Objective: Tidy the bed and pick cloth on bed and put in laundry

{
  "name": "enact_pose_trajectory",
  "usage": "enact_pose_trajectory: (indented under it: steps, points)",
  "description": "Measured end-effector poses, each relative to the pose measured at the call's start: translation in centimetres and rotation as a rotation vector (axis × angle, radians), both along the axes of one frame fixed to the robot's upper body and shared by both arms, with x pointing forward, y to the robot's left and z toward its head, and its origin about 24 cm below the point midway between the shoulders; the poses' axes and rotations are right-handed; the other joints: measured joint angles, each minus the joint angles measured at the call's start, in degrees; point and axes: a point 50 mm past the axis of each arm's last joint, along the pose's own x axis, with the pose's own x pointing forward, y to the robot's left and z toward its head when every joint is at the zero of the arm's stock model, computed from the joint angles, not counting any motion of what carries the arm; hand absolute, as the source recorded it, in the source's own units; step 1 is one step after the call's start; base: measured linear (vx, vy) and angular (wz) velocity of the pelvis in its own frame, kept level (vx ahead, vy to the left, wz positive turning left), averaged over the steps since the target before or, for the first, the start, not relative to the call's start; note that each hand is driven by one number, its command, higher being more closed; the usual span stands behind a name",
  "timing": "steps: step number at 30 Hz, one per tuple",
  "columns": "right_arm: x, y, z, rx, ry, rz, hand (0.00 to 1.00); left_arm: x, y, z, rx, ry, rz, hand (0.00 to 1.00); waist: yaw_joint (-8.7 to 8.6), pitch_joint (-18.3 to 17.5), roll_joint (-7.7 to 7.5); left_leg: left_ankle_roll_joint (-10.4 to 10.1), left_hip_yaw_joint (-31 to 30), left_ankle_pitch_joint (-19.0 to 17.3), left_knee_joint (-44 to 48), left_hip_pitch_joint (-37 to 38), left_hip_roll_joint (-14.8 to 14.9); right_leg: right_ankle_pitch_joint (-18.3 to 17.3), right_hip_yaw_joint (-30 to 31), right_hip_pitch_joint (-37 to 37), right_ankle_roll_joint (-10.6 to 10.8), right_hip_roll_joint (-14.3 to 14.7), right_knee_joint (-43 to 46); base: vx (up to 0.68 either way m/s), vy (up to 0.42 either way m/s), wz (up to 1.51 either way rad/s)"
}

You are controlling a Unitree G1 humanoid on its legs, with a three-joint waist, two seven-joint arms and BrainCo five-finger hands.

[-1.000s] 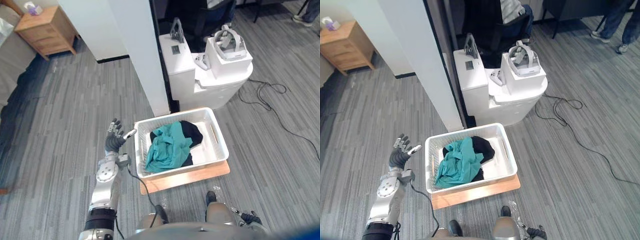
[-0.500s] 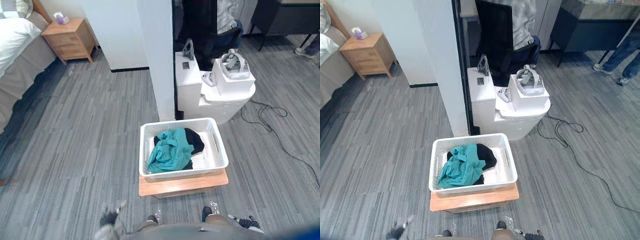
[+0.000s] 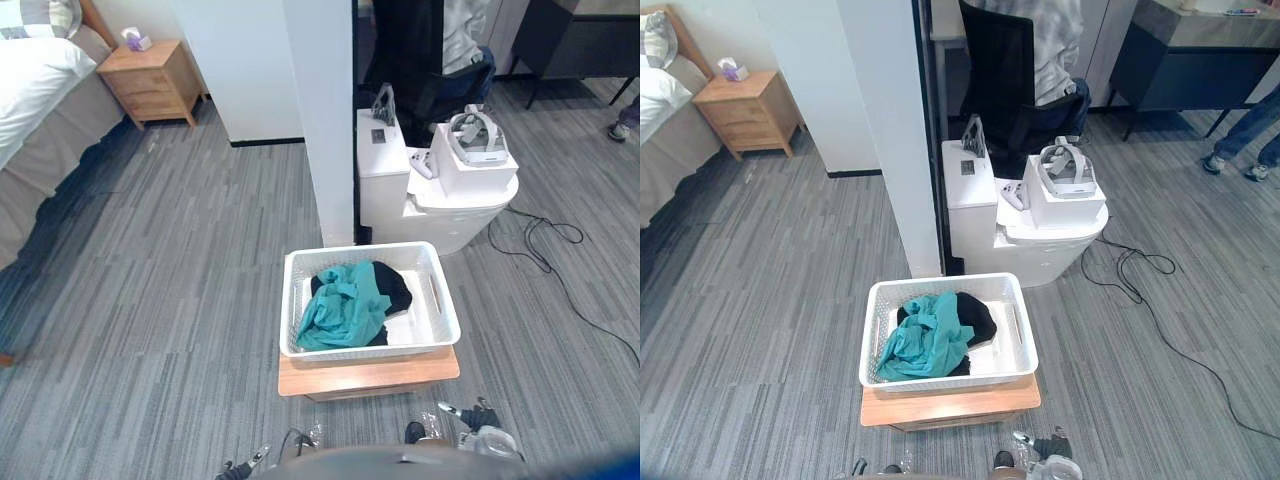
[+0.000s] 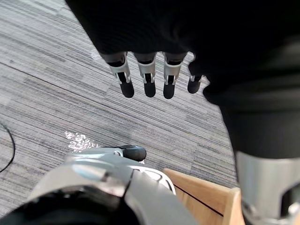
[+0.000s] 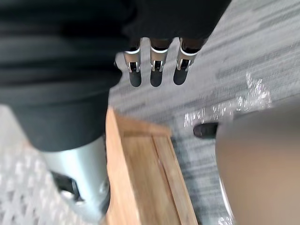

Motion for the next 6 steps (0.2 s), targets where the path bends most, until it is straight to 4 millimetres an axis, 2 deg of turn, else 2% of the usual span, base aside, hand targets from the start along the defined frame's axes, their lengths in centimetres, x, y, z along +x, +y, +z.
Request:
enact_pose_trajectory:
  steps: [6]
  points:
    - [0.15, 0.28, -0.09, 0.012, 0.005, 0.006, 0.0, 0.4, 0.25, 0.07, -0.002, -0.007, -0.054, 0.0, -0.12, 0.4, -0.58, 0.0, 0.0, 0.0, 0.1, 0.0, -0.1, 0.0, 0.0, 0.1, 0.0, -0.1, -0.1, 0.0, 0.0, 0.0]
